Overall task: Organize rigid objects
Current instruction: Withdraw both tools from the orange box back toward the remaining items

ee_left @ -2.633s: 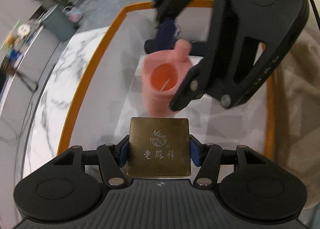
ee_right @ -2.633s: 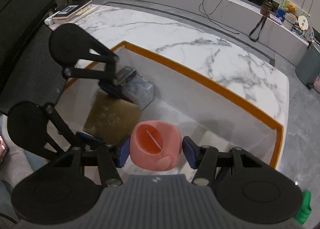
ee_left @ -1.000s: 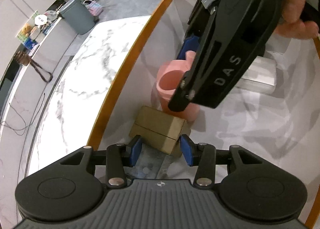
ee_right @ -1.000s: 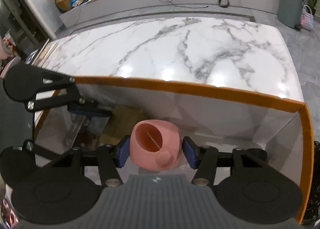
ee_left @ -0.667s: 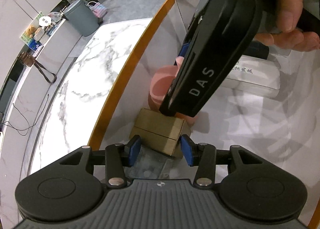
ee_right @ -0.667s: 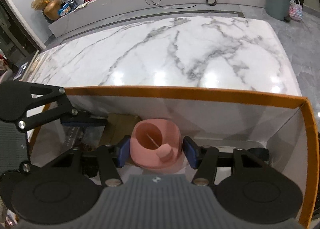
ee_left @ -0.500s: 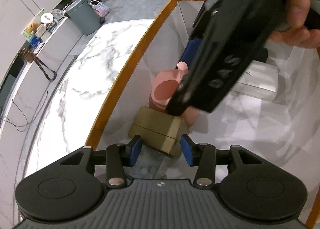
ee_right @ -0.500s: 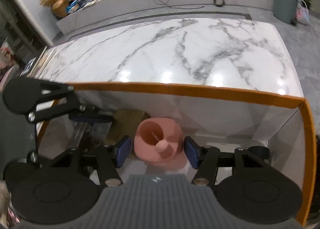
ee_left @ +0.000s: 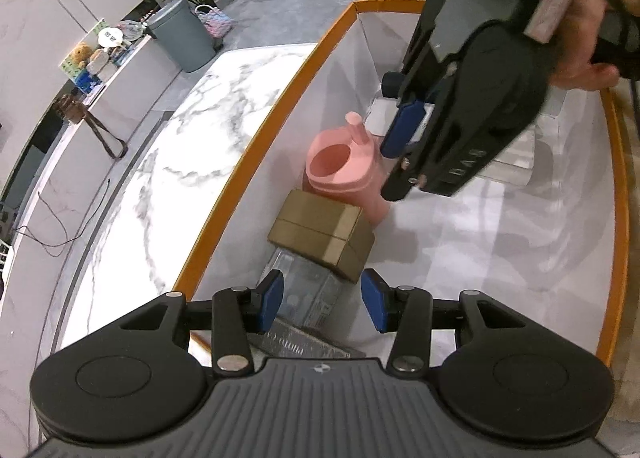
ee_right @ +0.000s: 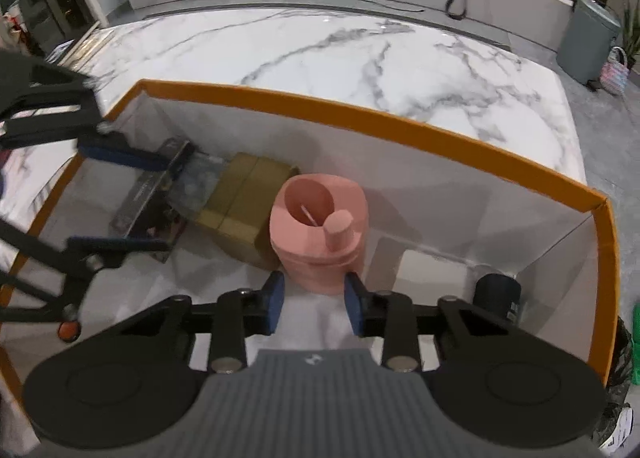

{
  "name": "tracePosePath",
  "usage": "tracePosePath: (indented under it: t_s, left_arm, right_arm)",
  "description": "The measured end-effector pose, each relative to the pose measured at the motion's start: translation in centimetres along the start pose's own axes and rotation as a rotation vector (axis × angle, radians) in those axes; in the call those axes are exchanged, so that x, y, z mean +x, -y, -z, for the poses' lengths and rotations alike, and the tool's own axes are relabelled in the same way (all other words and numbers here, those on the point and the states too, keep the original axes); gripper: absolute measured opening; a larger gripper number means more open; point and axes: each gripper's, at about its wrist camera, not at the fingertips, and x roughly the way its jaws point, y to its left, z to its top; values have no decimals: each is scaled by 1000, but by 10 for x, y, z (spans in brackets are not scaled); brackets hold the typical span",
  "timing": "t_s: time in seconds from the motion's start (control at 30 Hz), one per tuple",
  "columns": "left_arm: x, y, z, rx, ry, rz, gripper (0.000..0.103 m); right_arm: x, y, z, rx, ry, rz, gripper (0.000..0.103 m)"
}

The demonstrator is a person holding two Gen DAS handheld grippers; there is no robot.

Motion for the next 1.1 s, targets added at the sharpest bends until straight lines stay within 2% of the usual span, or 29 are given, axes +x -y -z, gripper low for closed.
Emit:
tracePosePath:
  t_s: [0.3,0.7,0.87,1.1]
  left_arm:
    - [-20,-5,6,-64,35,-13,54]
    - [-77,-7,17,-162,96,-30,54]
    - [-106,-4,33,-200,93,-50,54]
    - [-140,2,70,-250,80,-83,54]
  right_arm:
    - [-3,-3,2,23,-14,34,30]
    - [-68,-44,7,-22,126,-1,30]
    - [-92,-79,10,-122,183,-53,30]
    - [-109,-137,9,-294,218,-93,30]
